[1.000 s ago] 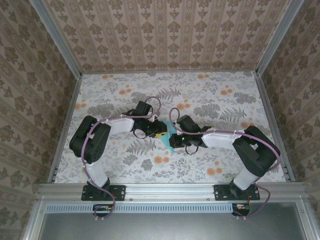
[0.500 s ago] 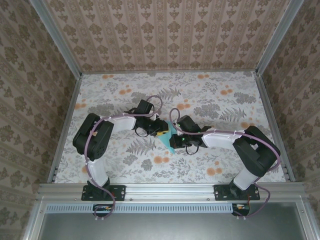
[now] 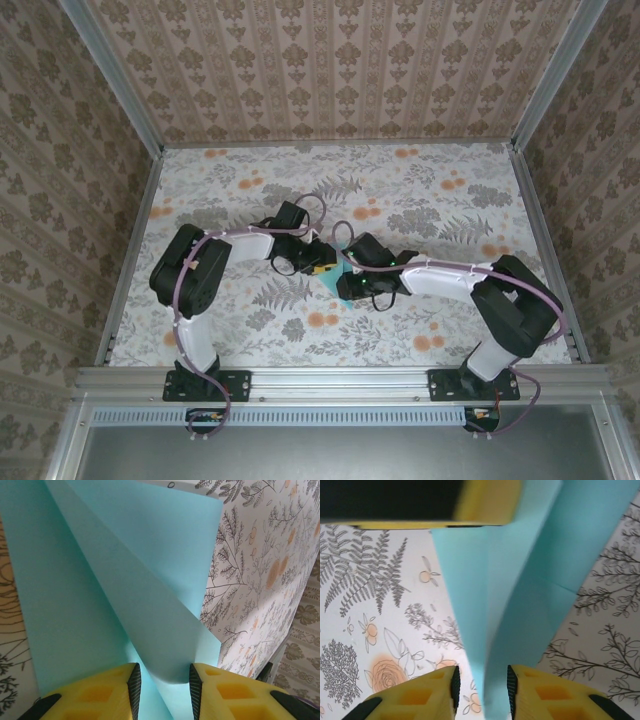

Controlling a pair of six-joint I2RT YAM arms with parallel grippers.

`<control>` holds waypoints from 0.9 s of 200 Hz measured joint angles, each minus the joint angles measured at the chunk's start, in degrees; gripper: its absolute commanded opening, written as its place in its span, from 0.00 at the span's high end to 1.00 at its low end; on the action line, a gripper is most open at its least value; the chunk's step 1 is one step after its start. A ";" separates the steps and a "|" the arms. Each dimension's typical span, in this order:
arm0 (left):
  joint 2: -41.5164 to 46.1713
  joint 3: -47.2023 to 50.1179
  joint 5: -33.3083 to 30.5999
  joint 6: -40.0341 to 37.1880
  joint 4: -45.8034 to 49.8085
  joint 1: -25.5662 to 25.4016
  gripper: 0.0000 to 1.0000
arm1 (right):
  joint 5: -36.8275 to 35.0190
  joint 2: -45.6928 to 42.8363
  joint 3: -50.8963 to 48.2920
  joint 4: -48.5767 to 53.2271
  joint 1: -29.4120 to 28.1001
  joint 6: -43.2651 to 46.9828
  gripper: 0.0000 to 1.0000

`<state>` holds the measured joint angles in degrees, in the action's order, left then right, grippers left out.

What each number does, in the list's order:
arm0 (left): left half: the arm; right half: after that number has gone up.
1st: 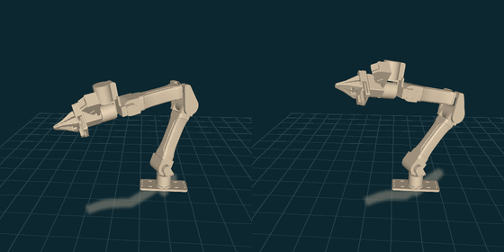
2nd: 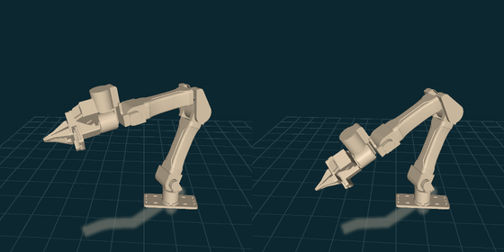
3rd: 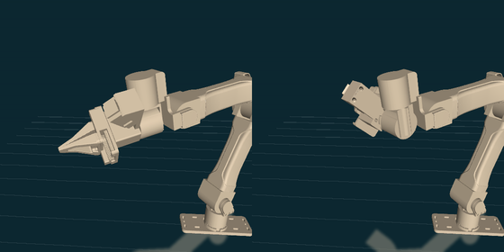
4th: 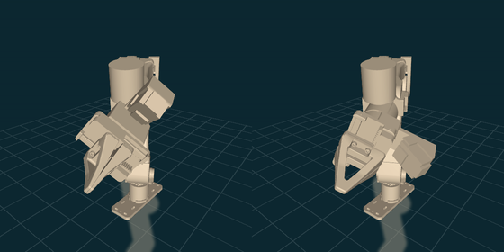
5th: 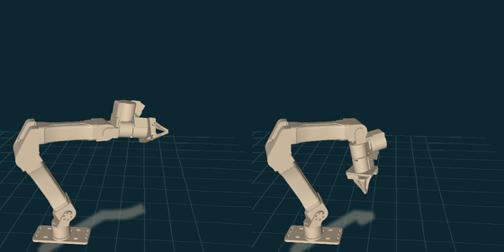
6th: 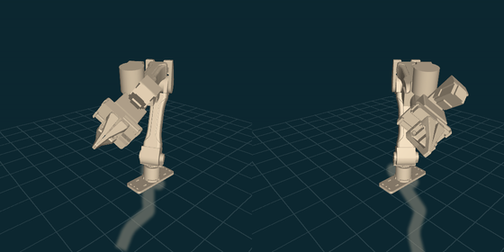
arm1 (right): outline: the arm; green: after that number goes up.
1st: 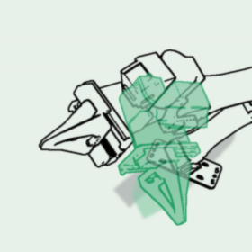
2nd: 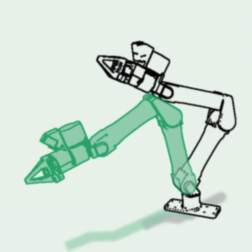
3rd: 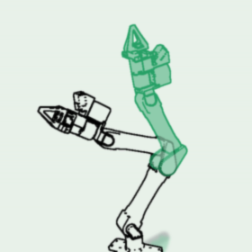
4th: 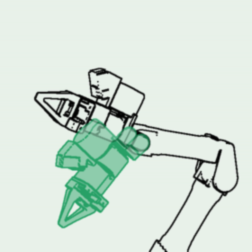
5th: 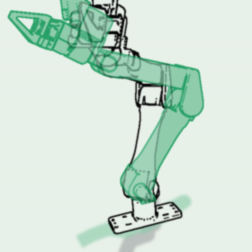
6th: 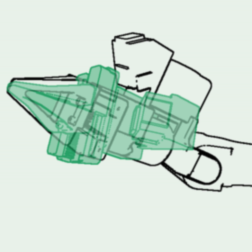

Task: Fold a paper plane with a square sheet of paper (fold left side to right side)
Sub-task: Fourth fold the wing at the center of the table.

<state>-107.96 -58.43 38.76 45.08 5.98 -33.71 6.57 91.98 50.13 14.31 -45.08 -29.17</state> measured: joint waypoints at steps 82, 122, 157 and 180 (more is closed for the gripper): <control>0.00 0.00 0.00 0.00 0.00 -0.02 0.66 | -8.07 2.84 5.18 8.24 -5.09 0.96 0.68; 0.00 0.00 0.00 0.00 0.00 -0.02 0.66 | -8.81 3.65 5.22 9.55 -5.53 0.94 0.75; 0.00 0.00 0.00 0.00 0.00 -0.02 0.66 | -8.98 3.67 5.22 10.14 -5.84 0.90 0.80; 0.00 0.00 0.00 0.00 0.00 -0.02 0.66 | -8.98 3.67 5.22 10.19 -5.99 0.90 0.81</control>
<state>-107.96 -58.43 38.76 45.08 5.98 -33.74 -2.42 95.66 55.35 24.49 -51.07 -28.27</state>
